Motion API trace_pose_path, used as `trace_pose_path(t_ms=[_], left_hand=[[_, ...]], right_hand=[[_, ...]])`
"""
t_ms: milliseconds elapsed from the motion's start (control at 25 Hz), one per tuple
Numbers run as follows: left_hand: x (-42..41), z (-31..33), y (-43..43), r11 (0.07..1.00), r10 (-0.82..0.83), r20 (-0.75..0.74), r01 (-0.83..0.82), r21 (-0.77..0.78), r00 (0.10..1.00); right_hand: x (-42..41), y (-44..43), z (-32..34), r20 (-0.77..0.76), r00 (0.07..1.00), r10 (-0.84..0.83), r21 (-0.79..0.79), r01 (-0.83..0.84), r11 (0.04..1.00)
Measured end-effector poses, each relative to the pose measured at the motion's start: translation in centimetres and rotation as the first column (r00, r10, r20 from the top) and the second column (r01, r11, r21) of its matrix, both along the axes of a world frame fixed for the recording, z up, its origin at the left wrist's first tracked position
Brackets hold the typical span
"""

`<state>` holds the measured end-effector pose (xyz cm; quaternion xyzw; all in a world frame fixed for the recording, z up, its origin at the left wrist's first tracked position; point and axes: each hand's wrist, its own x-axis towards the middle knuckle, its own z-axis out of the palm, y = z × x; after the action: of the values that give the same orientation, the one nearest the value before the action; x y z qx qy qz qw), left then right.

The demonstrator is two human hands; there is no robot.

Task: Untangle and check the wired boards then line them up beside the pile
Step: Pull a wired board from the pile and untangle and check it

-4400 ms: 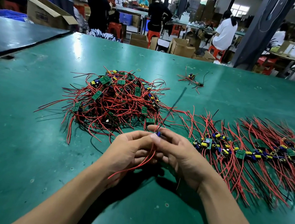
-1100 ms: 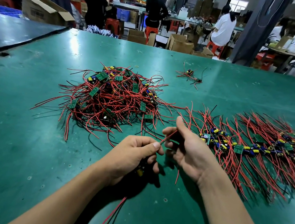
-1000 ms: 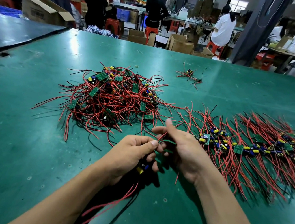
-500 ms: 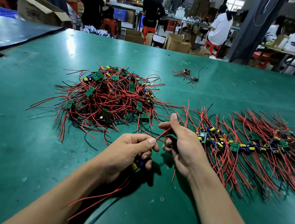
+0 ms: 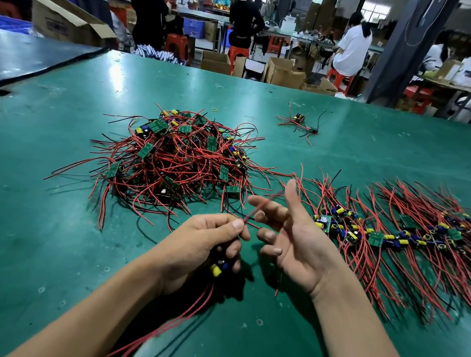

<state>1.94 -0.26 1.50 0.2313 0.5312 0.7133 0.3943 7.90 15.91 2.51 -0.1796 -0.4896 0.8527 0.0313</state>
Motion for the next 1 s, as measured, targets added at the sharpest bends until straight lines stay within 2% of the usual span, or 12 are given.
trace_pose_path(t_ms=[80, 120, 200, 240, 360, 520, 640, 720, 800, 880, 920, 1000], left_hand=[[-0.2, 0.4, 0.0, 0.990, 0.121, 0.057, -0.125, 0.067, 0.991], [-0.4, 0.7, 0.0, 0.978, 0.174, 0.078, -0.182, 0.102, 0.982], [-0.6, 1.2, 0.1, 0.948, 0.270, 0.107, -0.283, 0.143, 0.957], [-0.6, 1.5, 0.1, 0.932, 0.314, 0.124, -0.330, 0.149, 0.941], [-0.8, 1.8, 0.1, 0.875, 0.417, 0.196, -0.451, 0.179, 0.887], [-1.2, 1.7, 0.1, 0.816, 0.491, 0.268, -0.545, 0.191, 0.829], [-1.4, 1.6, 0.2, 0.819, 0.479, 0.307, -0.544, 0.181, 0.823], [-1.6, 1.4, 0.1, 0.831, 0.459, 0.304, -0.525, 0.184, 0.834], [-1.6, 1.3, -0.2, 0.858, 0.413, 0.292, -0.476, 0.194, 0.863], [-1.6, 1.4, -0.6, 0.892, 0.327, 0.302, -0.398, 0.213, 0.896], [-1.5, 1.4, -0.7, 0.909, 0.278, 0.322, -0.356, 0.217, 0.905], [-1.2, 1.4, -0.7, 0.955, 0.194, 0.328, -0.254, 0.150, 0.924]], right_hand=[[-0.1, -0.3, -0.5, 0.012, 1.000, -0.022, 0.186, 0.020, 0.982], [-0.1, -0.5, -0.9, -0.001, 0.999, -0.032, 0.372, 0.030, 0.928], [-0.2, -1.2, -1.7, -0.050, 0.999, 0.005, 0.731, 0.033, 0.681], [-0.2, -1.6, -2.0, -0.066, 0.996, 0.065, 0.810, 0.016, 0.587], [-0.1, -2.7, -2.4, -0.088, 0.978, 0.187, 0.883, -0.010, 0.469], [-0.2, -4.0, -2.9, -0.168, 0.971, 0.171, 0.927, 0.097, 0.362], [-0.2, -4.7, -2.5, -0.348, 0.932, 0.103, 0.867, 0.278, 0.413], [-0.3, -4.5, -2.0, -0.380, 0.925, 0.000, 0.783, 0.321, 0.532], [-0.4, -4.2, -1.3, -0.303, 0.945, -0.122, 0.575, 0.283, 0.768], [-0.4, -3.5, -0.4, -0.177, 0.972, -0.157, 0.225, 0.195, 0.955], [-0.2, -3.0, -0.1, -0.142, 0.983, -0.113, 0.095, 0.127, 0.987], [0.2, -2.4, 0.3, -0.143, 0.989, 0.027, 0.006, -0.027, 1.000]])
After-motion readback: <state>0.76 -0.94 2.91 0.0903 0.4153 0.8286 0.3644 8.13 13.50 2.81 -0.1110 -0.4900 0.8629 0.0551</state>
